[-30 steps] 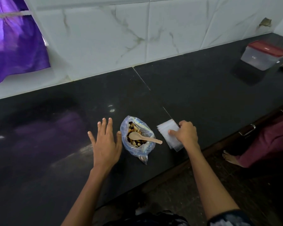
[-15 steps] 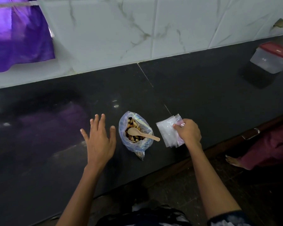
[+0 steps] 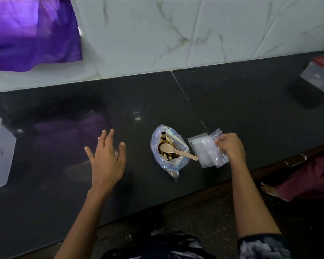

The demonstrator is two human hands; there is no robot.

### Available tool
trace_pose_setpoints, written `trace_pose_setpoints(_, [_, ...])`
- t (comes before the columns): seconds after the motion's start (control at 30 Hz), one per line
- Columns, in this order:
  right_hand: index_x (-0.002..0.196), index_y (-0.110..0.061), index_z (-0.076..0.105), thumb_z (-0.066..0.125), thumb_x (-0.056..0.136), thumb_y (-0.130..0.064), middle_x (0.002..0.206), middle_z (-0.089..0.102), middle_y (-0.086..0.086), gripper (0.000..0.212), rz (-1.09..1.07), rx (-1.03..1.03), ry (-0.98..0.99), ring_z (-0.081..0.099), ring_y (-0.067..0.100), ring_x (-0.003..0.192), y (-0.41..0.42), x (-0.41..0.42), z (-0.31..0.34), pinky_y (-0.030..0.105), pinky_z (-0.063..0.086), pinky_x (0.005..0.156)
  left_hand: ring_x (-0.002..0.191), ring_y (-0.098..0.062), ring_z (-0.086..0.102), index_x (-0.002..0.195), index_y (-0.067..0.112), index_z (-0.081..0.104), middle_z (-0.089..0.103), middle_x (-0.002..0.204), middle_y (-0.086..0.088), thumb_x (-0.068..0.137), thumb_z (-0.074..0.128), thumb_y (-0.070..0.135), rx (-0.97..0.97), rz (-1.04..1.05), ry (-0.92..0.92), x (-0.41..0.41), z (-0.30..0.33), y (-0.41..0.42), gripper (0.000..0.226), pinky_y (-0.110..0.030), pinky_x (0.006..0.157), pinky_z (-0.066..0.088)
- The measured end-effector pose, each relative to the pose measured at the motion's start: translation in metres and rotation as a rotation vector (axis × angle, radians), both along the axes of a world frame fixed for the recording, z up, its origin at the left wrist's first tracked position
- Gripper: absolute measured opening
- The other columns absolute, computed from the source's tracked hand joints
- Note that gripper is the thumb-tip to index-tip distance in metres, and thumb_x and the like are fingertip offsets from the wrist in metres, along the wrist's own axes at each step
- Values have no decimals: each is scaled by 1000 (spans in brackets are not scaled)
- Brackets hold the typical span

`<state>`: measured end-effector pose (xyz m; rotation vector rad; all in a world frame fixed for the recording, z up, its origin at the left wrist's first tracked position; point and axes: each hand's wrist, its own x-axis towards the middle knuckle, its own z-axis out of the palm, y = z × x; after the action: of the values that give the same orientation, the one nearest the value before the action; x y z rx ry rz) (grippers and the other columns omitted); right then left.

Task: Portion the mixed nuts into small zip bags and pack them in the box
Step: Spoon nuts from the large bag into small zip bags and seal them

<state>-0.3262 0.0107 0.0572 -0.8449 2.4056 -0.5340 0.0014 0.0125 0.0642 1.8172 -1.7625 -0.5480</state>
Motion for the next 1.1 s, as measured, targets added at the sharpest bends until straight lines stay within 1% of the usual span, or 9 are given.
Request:
trace_pose_setpoints(0.2, [99,-19,62,63,88,-23,96,62,4,11,-106,-65,11,56,18,76,11,12,18,34,43,69,141,-16,28,145,8,34,27,155,-10,100,44,25,-11,1,53,24,7,1,49,-53,116,-5])
trace_pose_setpoints(0.4, [90,-23,61,64,88,-17,86,66,-6,7,137,-520,-204,62,8,77,11,82,99,31,49,67,128,-17,46,130,13,54,51,136,1,94,57,24,-149,-51,208,47,30,-14,38,-45,117,16])
trace_pose_setpoints(0.47, [86,-25,63,67,87,-17,85,68,-6,9,228,-593,-303,64,6,77,-1,126,102,26,51,68,114,-10,58,120,15,61,62,119,6,90,62,30,-128,-87,339,55,39,-20,34,-31,100,45])
trace_pose_setpoints(0.57, [83,-18,64,68,85,-12,80,69,-4,7,276,-769,-379,63,0,73,-15,201,75,16,49,68,81,7,65,100,13,70,71,91,8,77,66,44,20,-49,631,61,47,-20,39,-9,69,48])
trace_pose_setpoints(0.7, [83,-21,62,66,87,-12,82,68,-5,11,354,-895,-442,66,7,82,-11,277,23,25,53,76,73,-11,69,85,10,72,73,81,-4,83,65,41,207,96,904,70,44,-12,31,-30,70,52])
trace_pose_setpoints(0.8, [87,-15,65,66,82,1,89,67,-3,17,439,-963,-369,66,10,90,-2,302,-3,27,53,80,74,-16,70,81,8,74,74,80,-9,86,65,38,265,172,981,77,39,-9,32,-29,68,54])
trace_pose_setpoints(0.9, [88,-10,67,66,76,5,93,66,-3,19,578,-978,-330,63,7,93,-2,308,-14,23,51,83,71,-20,67,76,5,72,71,73,-12,91,62,17,277,241,993,84,28,-14,22,-26,59,52])
trace_pose_setpoints(1.0, [98,-17,65,62,71,-19,101,62,-9,27,737,-801,-336,58,7,101,-6,301,-13,20,47,86,73,-20,68,82,7,74,72,77,-10,90,62,12,273,264,936,92,20,-20,15,-32,63,56])
trace_pose_setpoints(1.1, [96,-23,64,57,71,-21,96,61,-6,26,613,-684,-498,57,4,89,-12,296,-1,20,48,75,78,-20,70,87,11,76,74,80,-7,85,70,16,241,270,874,91,17,-23,8,-35,66,58])
